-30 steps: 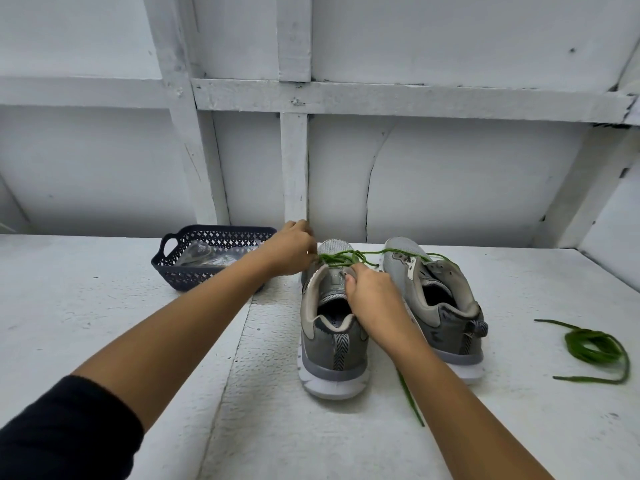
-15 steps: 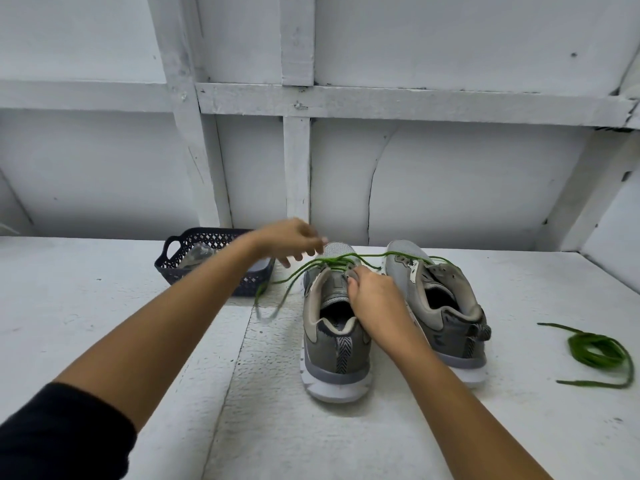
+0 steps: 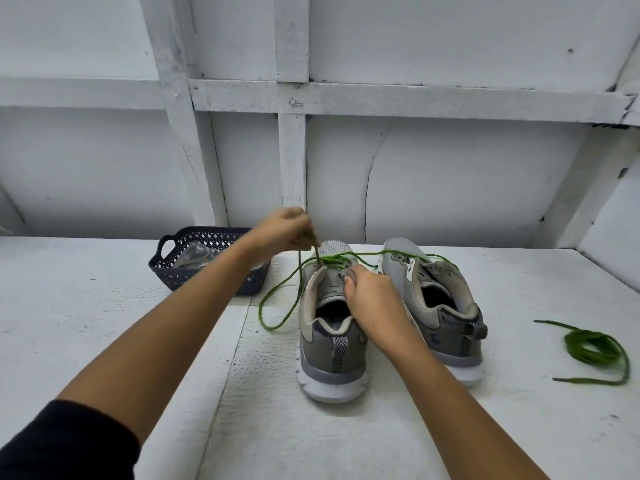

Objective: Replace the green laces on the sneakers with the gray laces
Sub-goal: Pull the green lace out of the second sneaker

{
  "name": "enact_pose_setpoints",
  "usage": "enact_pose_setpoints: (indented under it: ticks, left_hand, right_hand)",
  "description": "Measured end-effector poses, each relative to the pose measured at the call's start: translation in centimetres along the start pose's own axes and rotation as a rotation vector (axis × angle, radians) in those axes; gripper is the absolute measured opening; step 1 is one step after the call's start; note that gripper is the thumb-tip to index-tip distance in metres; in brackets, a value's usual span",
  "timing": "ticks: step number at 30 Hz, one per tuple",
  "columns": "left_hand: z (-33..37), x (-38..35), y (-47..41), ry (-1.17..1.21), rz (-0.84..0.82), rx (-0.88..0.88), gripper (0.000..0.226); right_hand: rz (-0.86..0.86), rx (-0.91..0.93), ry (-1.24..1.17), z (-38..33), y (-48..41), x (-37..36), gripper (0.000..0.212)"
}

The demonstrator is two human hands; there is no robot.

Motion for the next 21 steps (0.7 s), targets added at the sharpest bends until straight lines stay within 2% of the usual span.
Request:
enact_pose_setpoints:
  ticks: [2,5,7,9,11,13,18,21]
  left_hand:
    - [1.7,1.6,0.4,0.343,0.066,-0.025,0.025]
    - [3.0,3.2,0.6,0.432,0.034,-0.030,0.012]
    - [2.2,2.8,0.5,0.212,-0.043,0.045,0.014]
    - [0.4,1.3,0.1,-0.195,-0.182,0.122,0.019]
    - [-1.5,-0.4,-0.3,-0.659,-0.356,0.109,0.026]
    - [-2.4,-1.7,-0.4,-0.927,-0.384,0.065,0.031]
    - [-2.3,-2.3,-0.5,-0.975,-0.257,0.045,0.025]
    - [-1.5,-1.0,-0.4,-0.973,-0.070,0.043,0.023]
  right_hand:
    - [-0.003,0.002,0.009,0.0,0.0,0.0,0.030]
    - [0.000,0.002,0.009,0.0,0.0,0.0,0.030]
    - [-0.001,0.004,0.013,0.0,0.0,0.0,0.030]
    - [-0.006,0.006,0.015,0.0,0.0,0.0,0.029]
    - [-0.012,0.003,0.017,0.0,0.0,0.0,0.030]
    - [-0.018,0.003,0.023,-0.1,-0.1,0.0,0.031]
    - [-0.015,0.007,0.023,0.0,-0.2,-0.1,0.030]
    - [-0.010,0.010,0.008,0.1,-0.1,-0.1,0.030]
Point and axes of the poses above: each hand's wrist, its own y-axis away from the middle knuckle, its own x-axis out of the back of the hand, z = x × y, the point moved 4 cm from there along -y, towards the middle knuckle, and after that the axes turned 13 degrees about -x, right-handed, at the moved point
